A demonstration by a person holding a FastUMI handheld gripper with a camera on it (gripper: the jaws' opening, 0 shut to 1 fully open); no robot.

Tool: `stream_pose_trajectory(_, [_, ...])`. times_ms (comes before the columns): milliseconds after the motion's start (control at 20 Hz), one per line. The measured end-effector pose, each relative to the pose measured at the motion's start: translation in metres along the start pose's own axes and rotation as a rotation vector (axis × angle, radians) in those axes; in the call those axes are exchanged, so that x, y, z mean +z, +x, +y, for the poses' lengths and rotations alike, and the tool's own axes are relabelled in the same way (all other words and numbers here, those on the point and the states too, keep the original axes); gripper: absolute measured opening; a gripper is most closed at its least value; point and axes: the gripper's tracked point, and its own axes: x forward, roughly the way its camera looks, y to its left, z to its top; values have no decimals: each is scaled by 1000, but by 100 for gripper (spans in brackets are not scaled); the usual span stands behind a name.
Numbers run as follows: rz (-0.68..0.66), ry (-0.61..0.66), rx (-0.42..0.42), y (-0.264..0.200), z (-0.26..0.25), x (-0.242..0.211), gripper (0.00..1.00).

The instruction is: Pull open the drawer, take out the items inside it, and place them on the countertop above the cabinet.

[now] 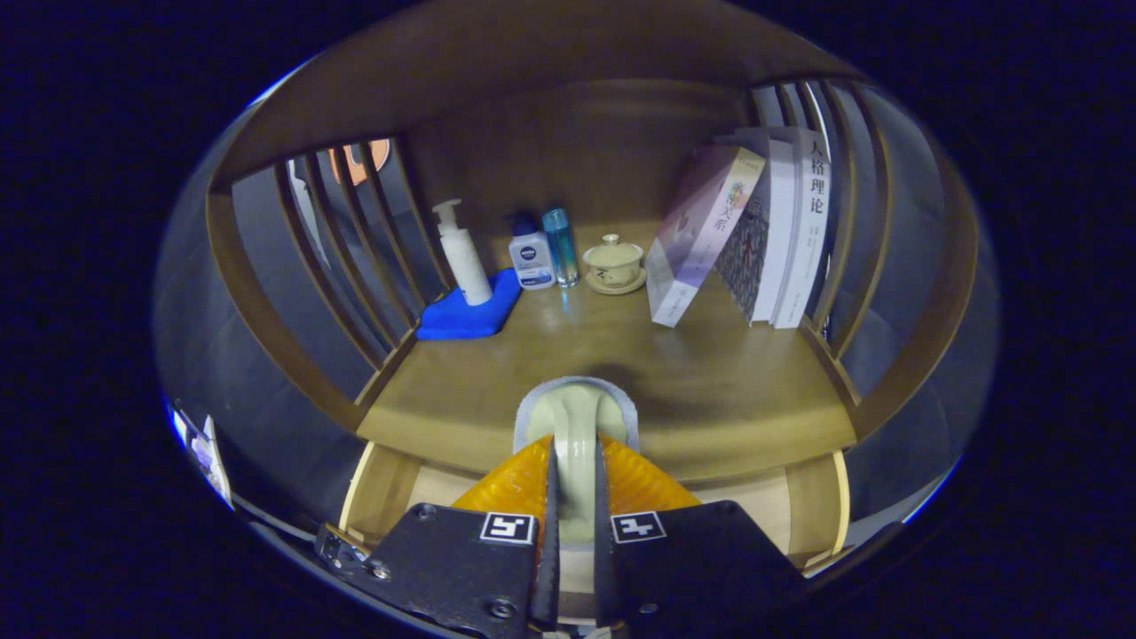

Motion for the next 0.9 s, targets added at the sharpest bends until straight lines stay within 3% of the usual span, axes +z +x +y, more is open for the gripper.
stream_pose_trajectory(400, [8,18,-20,37,-1,17,18])
stream_pose_trajectory(900, [-12,-71,-135,82,-18,49,18])
